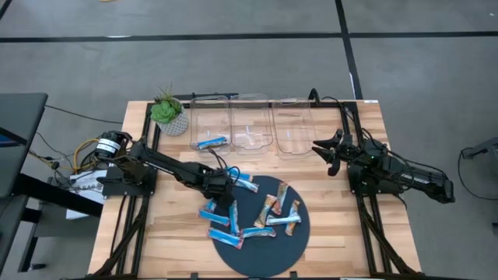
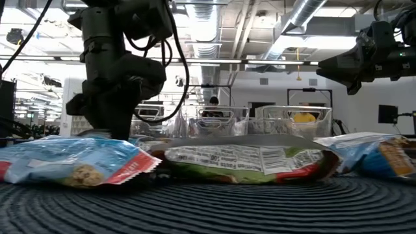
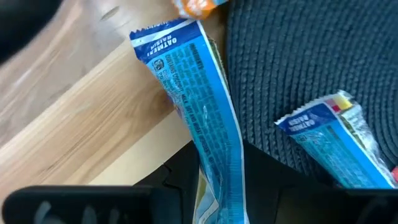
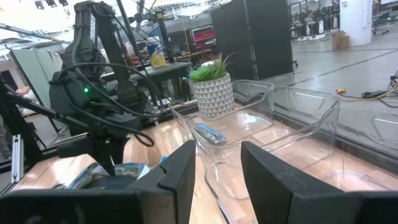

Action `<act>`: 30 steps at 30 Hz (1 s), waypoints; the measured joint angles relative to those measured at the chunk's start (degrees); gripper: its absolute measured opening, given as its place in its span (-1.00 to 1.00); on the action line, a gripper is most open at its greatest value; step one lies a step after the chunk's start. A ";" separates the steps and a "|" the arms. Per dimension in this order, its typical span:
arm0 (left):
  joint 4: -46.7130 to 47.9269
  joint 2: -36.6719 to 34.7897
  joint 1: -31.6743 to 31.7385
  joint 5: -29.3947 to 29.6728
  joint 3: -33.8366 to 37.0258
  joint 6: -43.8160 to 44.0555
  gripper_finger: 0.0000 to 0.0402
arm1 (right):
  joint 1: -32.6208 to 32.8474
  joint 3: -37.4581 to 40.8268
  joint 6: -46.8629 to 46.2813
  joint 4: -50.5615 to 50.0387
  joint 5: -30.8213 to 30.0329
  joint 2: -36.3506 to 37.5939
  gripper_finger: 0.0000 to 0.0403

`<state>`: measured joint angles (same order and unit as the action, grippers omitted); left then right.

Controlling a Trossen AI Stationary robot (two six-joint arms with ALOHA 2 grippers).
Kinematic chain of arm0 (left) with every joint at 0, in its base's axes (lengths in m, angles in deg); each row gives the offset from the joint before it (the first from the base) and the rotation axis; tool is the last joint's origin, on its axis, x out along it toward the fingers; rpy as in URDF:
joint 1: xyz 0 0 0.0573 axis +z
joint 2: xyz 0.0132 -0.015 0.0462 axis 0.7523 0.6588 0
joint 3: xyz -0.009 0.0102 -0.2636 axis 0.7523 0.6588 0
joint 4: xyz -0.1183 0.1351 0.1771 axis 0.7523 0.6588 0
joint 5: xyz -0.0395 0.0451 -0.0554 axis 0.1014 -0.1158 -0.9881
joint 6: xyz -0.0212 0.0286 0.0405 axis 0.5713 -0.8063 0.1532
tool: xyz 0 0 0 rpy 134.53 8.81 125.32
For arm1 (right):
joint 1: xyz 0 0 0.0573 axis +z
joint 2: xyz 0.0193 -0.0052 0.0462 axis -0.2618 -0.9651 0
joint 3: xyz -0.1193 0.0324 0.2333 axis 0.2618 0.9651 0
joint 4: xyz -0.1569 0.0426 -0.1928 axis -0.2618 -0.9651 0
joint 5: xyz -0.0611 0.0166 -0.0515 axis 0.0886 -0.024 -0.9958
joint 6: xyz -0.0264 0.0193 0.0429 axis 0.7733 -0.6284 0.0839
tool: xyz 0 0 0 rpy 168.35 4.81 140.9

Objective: Pick and place Granola Bars by type
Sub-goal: Put the blue granola bar into the left transparent bin

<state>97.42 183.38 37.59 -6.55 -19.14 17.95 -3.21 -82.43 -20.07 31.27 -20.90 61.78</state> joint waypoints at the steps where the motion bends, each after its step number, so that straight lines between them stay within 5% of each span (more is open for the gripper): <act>1: -0.40 0.00 0.00 0.10 -0.02 -0.37 -0.53 | 0.00 0.00 0.00 0.00 0.01 0.01 -0.39; 7: -0.43 -0.04 0.00 0.50 -0.05 -0.89 -0.55 | 0.01 0.01 0.00 0.01 0.01 -0.02 -0.39; 18: 2.81 -0.13 0.00 0.49 -0.12 -1.53 -0.88 | 0.01 0.00 0.00 0.00 0.01 -0.01 -0.39; 30: 0.78 -6.84 0.02 5.16 -0.12 -3.69 -0.86 | 0.01 0.01 0.00 -0.01 0.01 -0.01 -0.39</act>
<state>98.20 176.54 37.61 -1.39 -19.26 14.26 -3.20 -82.42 -20.07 31.26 -20.89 61.78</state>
